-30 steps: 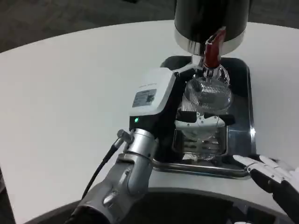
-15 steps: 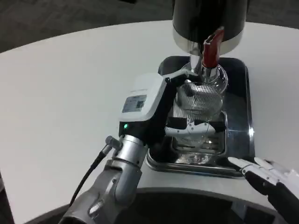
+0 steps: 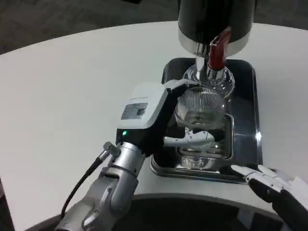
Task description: Grasp the cup under the faucet to collect the drink, then remove the cup.
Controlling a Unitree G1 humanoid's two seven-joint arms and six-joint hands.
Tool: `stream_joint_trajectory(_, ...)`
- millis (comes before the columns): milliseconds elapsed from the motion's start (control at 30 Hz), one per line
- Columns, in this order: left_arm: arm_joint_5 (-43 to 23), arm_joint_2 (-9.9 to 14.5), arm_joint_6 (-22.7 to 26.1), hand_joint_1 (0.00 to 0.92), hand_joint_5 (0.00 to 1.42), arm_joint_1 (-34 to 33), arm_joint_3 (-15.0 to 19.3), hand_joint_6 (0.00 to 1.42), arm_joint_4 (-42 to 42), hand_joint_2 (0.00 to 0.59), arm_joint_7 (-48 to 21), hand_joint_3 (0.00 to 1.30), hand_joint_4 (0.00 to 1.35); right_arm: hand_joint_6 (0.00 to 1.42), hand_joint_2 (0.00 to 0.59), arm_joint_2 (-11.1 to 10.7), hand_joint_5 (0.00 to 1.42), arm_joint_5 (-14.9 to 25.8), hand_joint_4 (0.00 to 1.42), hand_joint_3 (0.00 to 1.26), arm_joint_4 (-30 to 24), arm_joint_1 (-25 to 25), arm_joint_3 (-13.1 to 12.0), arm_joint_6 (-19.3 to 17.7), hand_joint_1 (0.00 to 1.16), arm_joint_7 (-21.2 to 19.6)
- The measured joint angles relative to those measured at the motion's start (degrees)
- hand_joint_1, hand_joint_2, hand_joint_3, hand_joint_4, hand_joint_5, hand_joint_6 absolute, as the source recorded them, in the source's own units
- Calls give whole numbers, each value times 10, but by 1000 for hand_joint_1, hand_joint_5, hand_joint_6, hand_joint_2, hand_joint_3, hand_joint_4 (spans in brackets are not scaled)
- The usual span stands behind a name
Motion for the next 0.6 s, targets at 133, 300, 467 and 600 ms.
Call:
stream_joint_trajectory(133, 3, 0, 2, 296, 365, 0, 0, 639, 0, 79, -5, 291, 215, 1, 450, -2, 48, 0, 119, 155, 0, 0, -1, 1, 484, 1)
stream_joint_trajectory(300, 7, -4, 4, 283, 320, -4, -2, 562, 1, 82, -11, 236, 169, 1, 450, -3, 49, 2, 119, 155, 0, 0, -6, 1, 484, 1)
stream_joint_trajectory(467, 9, -15, 7, 258, 301, -15, -5, 538, 9, 90, -20, 193, 145, 1, 450, -4, 50, 5, 119, 161, 0, 1, -13, 1, 484, 2)
stream_joint_trajectory(600, 9, -22, 7, 255, 303, -28, -9, 537, 18, 91, -26, 186, 144, 1, 450, -4, 50, 6, 119, 164, 0, 4, -15, 1, 484, 2)
